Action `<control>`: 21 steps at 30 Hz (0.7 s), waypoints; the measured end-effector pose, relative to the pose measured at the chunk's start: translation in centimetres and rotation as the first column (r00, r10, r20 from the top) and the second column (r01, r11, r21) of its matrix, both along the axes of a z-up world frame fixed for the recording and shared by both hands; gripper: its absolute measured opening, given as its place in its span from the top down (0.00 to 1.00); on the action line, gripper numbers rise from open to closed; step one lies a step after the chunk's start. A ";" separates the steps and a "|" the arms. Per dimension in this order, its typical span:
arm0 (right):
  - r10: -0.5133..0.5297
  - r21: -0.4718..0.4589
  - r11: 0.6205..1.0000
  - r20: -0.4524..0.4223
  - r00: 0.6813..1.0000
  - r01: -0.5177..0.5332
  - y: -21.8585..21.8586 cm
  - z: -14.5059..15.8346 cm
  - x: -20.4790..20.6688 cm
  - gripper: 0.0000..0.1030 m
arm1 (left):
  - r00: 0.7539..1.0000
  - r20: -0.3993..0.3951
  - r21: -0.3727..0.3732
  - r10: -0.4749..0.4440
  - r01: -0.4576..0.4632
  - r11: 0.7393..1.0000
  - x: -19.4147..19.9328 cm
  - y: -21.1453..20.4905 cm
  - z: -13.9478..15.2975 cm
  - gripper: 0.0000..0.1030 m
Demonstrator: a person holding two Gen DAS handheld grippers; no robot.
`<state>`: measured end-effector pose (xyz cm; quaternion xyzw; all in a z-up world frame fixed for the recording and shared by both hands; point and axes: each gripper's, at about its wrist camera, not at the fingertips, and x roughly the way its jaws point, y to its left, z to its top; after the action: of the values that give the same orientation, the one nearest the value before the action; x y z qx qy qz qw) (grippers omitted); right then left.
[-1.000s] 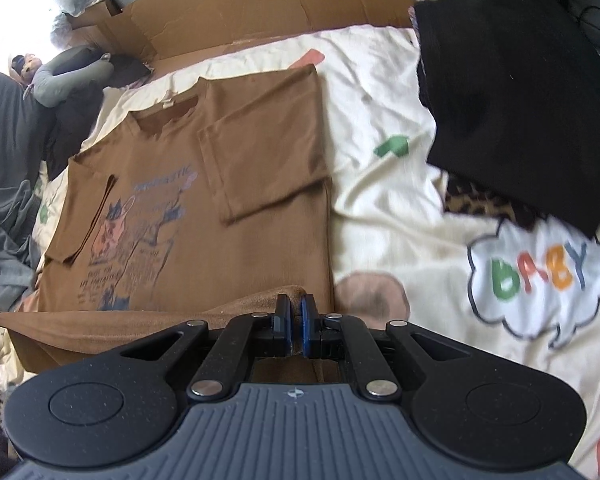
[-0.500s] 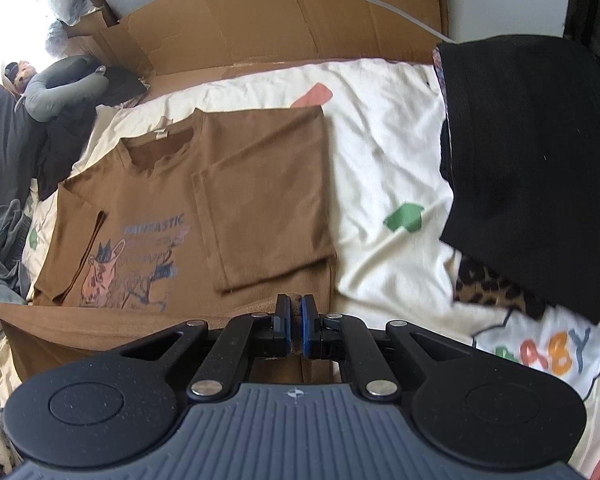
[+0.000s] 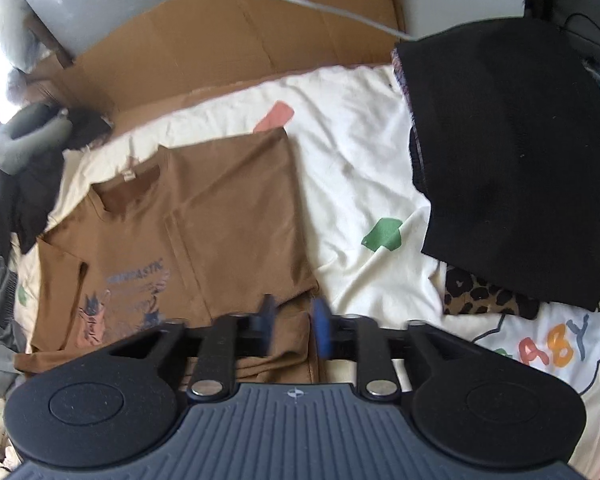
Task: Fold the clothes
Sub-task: 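Lift the hem with both grippers and fold it toward the collar, then open both grippers and lay the folded hem onto the t-shirt body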
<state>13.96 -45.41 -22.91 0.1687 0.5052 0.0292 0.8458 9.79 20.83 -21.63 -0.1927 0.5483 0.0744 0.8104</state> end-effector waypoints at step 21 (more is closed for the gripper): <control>0.098 -0.046 0.994 0.071 0.993 -0.095 -0.4 7.9 -9.3 0.50 | 0.992 0.125 0.141 -0.003 -0.014 0.990 -6.8 -0.6 18.1 0.46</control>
<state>4.69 -45.80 -14.97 0.1249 0.4822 0.0657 0.8646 3.04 20.27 -3.53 -0.1406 0.4895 0.1030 0.8544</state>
